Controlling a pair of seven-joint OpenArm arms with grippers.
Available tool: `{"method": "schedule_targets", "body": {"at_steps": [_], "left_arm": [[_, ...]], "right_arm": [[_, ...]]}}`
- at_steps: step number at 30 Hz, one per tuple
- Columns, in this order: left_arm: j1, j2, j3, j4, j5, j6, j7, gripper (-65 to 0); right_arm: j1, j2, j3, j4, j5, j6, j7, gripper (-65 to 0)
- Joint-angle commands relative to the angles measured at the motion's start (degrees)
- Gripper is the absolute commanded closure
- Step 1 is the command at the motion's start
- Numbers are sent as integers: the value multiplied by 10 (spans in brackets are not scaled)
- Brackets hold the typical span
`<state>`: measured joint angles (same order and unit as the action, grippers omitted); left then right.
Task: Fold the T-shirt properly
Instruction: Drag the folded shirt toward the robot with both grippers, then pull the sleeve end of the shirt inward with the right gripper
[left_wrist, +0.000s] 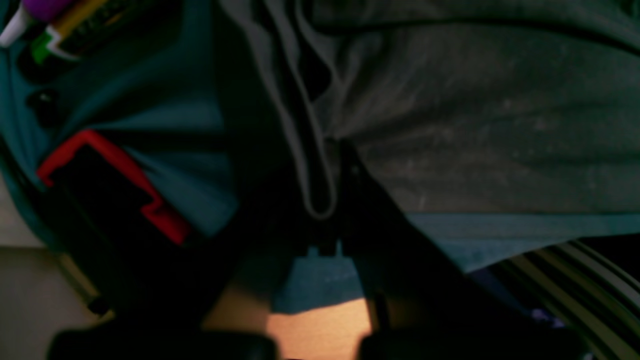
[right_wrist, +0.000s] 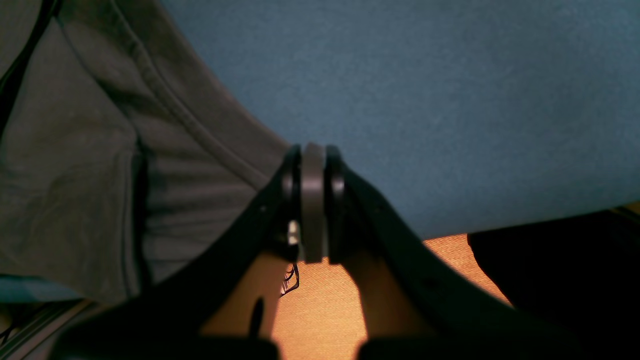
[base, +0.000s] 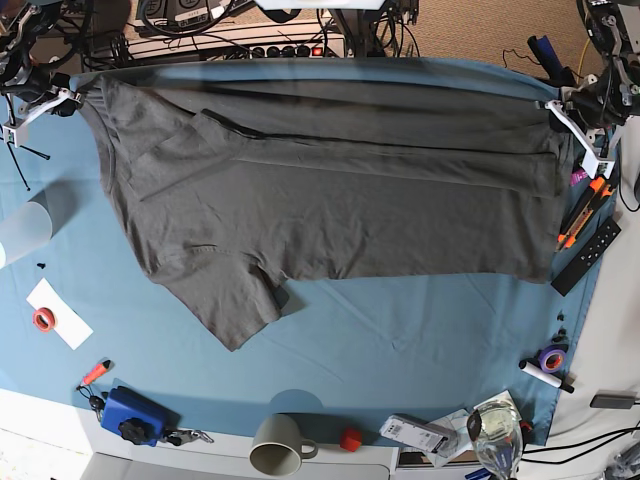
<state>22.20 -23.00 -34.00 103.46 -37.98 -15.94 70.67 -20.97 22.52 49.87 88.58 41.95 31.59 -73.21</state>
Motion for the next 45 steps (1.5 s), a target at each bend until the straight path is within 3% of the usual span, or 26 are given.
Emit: {"method": "schedule_targets", "body": {"at_steps": [1,7,10,11,14,23,32,37,41,45], "left_arm": [[0,-9,-8,8,19,5,-2,0],[0,-2,-8,8,17,4,-7,0],[0,-2,-8,8,17,4,-7,-149],[0,-2,-8,8,17,4,-7,-199],[0,-2,-8,10,17,4,-7,-268],[0,-2,-8,73,71,4,-14,-267],[-5,-2,-8,141,86,4,-93,-267],[-18,-2,-8,146,76,4,-111,-267],[-20,-2,-8,146,58,4,-110,-267],[-21,-2,-8,147,58,4,-101,-267]], "right_arm": [[-1,18,9,10,-8,2,14,0],[-1,18,9,10,-8,1,11,0],[-1,18,9,10,-8,1,6,-7],[-1,19,9,10,-7,1,4,-39],[-1,22,9,11,13,1,-6,-117],[-1,22,9,77,37,1,-18,-131],[49,22,9,170,34,3,48,-131],[102,21,2,155,-35,3,123,-131],[141,31,-43,112,-63,3,132,-132],[189,45,-132,55,-94,3,133,-267]]}}
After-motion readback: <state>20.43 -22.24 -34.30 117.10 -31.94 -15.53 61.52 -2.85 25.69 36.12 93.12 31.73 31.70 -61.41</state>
